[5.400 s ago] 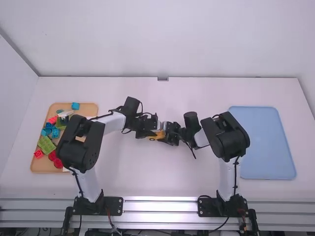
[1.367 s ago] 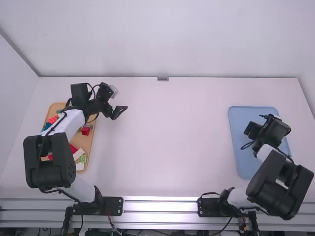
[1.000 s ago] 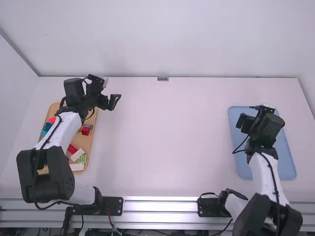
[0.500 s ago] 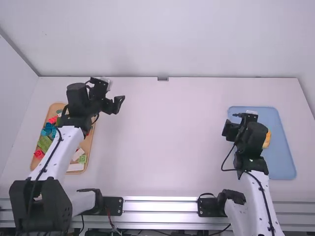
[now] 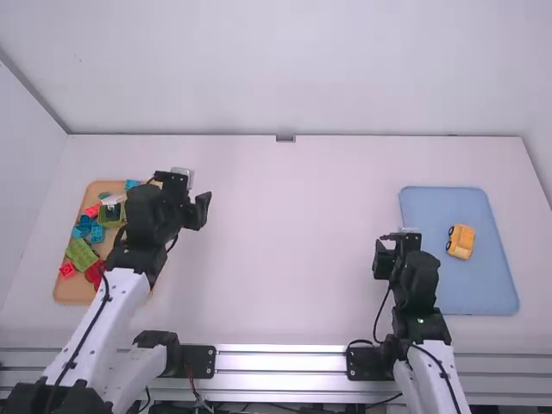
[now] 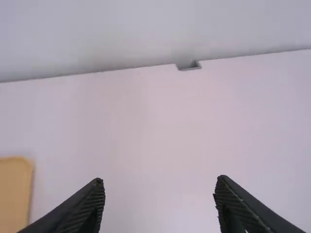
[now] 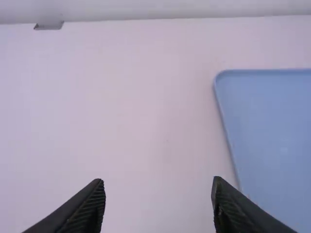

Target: Assemble lego blocks to make yellow taxi

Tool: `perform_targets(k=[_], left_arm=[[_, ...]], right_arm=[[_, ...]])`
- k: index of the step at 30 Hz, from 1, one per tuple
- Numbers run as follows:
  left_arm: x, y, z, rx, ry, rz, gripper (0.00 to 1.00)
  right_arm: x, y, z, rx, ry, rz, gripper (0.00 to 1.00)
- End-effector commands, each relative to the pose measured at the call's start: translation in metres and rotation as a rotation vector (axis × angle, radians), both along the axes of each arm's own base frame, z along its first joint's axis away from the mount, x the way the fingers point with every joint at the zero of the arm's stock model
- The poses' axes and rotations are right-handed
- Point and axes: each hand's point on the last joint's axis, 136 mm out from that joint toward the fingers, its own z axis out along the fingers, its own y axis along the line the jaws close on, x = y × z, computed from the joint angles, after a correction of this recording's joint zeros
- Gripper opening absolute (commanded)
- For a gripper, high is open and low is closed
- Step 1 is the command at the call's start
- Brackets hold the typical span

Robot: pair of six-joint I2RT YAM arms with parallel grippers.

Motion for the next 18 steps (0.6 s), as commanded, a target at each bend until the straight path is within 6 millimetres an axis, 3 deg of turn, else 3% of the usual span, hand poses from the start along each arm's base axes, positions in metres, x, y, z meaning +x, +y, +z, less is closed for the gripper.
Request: perform_targets(k=[1, 5, 18], left_arm=[[-0.011, 0.020, -0.006, 0.035, -0.011, 0.110, 0.53], [-0.029, 0.036, -0.023, 0.077, -0.011, 0.194, 0.43], [-0.075, 0.036, -0.079, 0.077, -0.011, 0.194, 0.16]], right_arm=[[-0.008, -0.001, -0.014, 0.003, 0.000, -0.010, 0.49], [-0.016, -0.001, -0.029, 0.003, -0.017, -0.010, 0.39], [-0.009, -0.001, 0.024, 0.004, -0.251, -0.009, 0.16]])
